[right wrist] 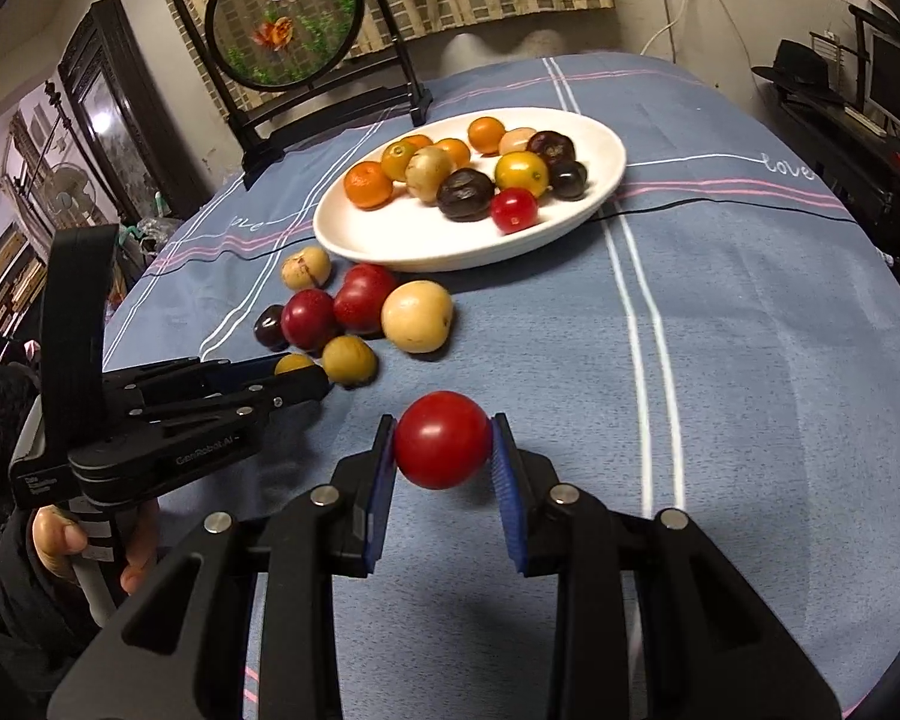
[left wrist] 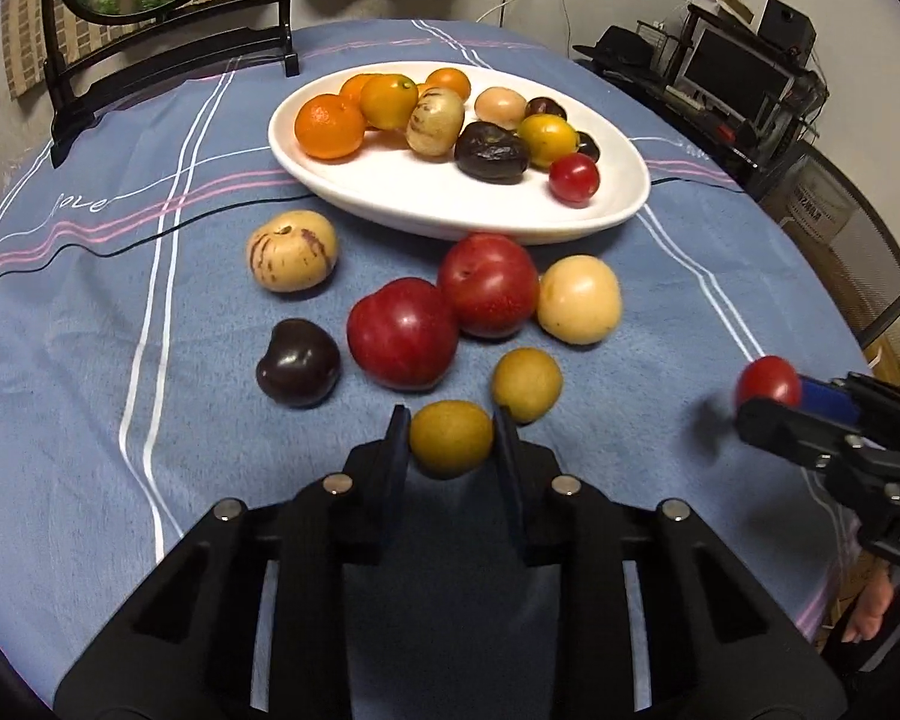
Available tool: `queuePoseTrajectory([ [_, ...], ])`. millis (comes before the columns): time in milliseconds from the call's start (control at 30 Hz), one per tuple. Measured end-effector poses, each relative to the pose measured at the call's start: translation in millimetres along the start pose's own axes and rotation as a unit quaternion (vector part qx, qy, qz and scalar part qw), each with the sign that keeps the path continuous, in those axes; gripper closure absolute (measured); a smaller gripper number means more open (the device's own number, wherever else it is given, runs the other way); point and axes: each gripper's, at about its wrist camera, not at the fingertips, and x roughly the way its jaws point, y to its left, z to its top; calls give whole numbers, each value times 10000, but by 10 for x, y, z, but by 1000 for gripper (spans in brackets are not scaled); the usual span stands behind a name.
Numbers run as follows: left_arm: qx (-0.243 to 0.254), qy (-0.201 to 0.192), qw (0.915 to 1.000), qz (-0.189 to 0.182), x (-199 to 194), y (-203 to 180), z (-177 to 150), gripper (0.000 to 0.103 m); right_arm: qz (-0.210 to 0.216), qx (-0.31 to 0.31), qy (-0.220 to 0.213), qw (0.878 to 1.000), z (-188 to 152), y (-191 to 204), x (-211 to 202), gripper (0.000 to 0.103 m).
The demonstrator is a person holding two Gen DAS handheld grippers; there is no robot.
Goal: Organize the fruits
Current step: 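Place the red tomato and small yellow fruit on the white plate, opening both tools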
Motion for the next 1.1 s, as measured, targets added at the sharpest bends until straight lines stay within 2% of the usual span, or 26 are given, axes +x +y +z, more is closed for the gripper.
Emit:
queuePoseTrajectory([
  [400, 58, -422, 9988, -237, -494, -26, -10, 75, -10, -261, 42, 9996, 106, 228, 43, 71],
  [500, 91, -498, 9983, -277, -565, -13, 87, 75, -42, -357, 21, 9994, 164, 273, 41, 71],
  [667, 91, -613, 9979, -194, -594, 78, 425, 75, -82, -495, -81, 9987, 385, 313, 36, 71],
  [800, -16, -562, 9982, -188, -446, 177, 809, 74, -104, -593, -112, 9981, 651, 317, 116, 71],
  [900, -150, -436, 9989, -99, -196, 269, 1126, 74, -172, -679, -112, 9975, 905, 321, 262, 71],
  [1100, -366, -186, 9992, -21, 194, 391, 1410, 74, -438, -670, 185, 9966, 1265, 242, 755, 71],
])
